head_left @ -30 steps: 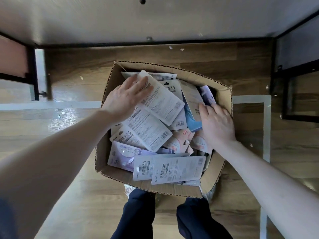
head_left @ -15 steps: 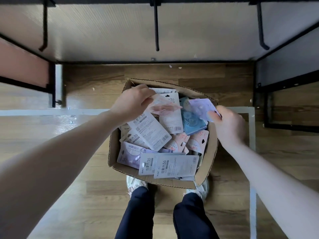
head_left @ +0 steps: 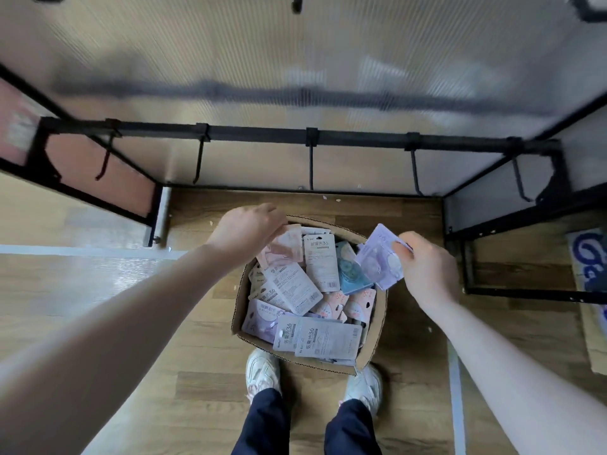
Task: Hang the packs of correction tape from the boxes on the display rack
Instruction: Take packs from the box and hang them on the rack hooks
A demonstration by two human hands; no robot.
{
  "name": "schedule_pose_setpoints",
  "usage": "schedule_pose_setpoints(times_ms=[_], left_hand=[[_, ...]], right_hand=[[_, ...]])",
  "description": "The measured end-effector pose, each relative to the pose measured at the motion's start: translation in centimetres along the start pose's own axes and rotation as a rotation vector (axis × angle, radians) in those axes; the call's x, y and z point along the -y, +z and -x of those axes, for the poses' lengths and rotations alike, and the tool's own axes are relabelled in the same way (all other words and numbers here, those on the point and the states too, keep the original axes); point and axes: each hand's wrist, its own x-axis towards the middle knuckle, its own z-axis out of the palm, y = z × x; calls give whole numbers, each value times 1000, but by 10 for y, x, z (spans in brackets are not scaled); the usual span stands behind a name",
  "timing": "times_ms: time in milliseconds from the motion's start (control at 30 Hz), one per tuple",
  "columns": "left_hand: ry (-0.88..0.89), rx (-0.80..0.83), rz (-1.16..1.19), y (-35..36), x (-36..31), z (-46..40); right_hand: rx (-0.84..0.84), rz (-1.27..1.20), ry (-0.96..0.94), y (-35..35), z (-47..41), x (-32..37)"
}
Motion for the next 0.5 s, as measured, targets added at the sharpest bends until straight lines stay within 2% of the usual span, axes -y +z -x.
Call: schedule_pose_setpoints(times_ms=[167, 500], left_hand=[[23, -108, -40, -76, -17, 9], [-69, -266, -62, -239, -44, 33]], right_hand=[[-72, 77, -93, -65, 7, 37], [-249, -53, -223, -207, 24, 116]])
